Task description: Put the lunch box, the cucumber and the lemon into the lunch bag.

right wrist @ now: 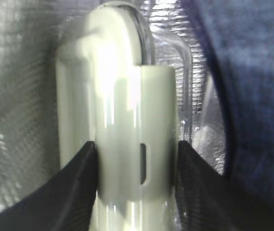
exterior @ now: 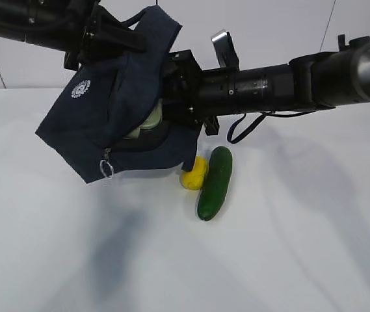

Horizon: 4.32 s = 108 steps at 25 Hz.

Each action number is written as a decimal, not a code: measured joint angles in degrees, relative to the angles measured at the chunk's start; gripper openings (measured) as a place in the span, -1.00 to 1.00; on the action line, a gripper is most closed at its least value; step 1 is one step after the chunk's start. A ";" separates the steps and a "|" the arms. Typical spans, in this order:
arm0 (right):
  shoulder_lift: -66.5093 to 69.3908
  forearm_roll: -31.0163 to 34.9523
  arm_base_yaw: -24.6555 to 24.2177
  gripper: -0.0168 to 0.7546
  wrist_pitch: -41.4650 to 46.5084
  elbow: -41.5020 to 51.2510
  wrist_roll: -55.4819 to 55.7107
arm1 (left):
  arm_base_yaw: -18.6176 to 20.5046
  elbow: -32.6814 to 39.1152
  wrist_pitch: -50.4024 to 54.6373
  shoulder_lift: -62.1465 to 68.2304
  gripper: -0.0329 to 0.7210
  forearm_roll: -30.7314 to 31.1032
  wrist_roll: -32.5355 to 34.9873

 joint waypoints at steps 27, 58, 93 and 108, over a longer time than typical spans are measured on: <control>6.47 0.32 0.26 -0.04 0.14 -3.87 0.36 | 0.00 0.00 -4.26 4.81 -0.93 -1.42 0.00; 6.47 -1.96 0.76 0.03 0.14 -3.95 2.42 | 0.00 0.00 -4.49 4.86 -0.93 -1.15 0.00; 6.47 -1.45 -1.33 0.09 14.14 -4.21 -1.65 | 5.94 0.00 -1.28 5.20 -0.93 2.30 -1.19; 6.02 -10.31 -1.33 0.09 14.86 -5.12 -2.54 | 11.44 -0.24 5.32 5.20 -0.93 10.15 -3.66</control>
